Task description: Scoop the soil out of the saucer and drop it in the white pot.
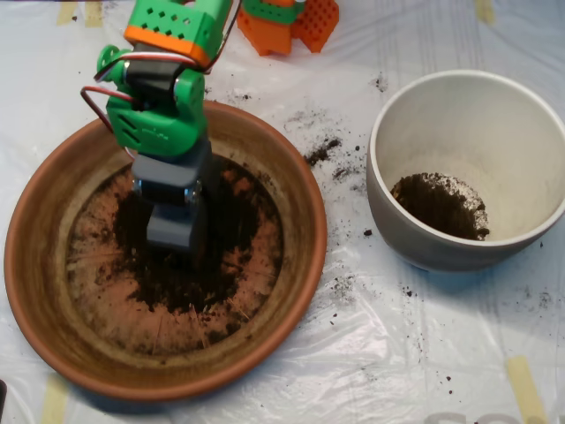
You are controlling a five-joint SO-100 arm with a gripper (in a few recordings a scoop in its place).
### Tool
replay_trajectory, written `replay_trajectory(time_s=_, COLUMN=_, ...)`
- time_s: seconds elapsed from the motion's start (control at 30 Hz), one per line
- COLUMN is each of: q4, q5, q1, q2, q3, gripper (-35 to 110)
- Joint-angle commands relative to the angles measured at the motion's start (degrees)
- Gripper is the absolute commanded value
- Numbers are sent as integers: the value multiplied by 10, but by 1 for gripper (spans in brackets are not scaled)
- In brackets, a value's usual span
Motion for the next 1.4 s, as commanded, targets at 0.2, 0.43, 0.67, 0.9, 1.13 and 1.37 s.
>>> replay_trajectory(time_s=0.2, q4=121, q5=16, q1=-49, q2=112, q3=-163, gripper=0)
replay_trajectory(time_s=0.43, q4=187, q5=14, q1=-87, q2=139, q3=-243, gripper=0)
replay_trajectory(time_s=0.67, q4=260, q5=13, q1=-141, q2=166, q3=-336, gripper=0)
replay_trajectory(time_s=0.9, q4=276, q5=16, q1=-168, q2=172, q3=-342, gripper=-1)
replay_trajectory(time_s=1.13, q4=299, q5=21, q1=-198, q2=171, q3=-381, gripper=-1)
replay_trajectory(time_s=1.37, q4=279, q5=18, q1=-189, q2=182, q3=-342, gripper=-1)
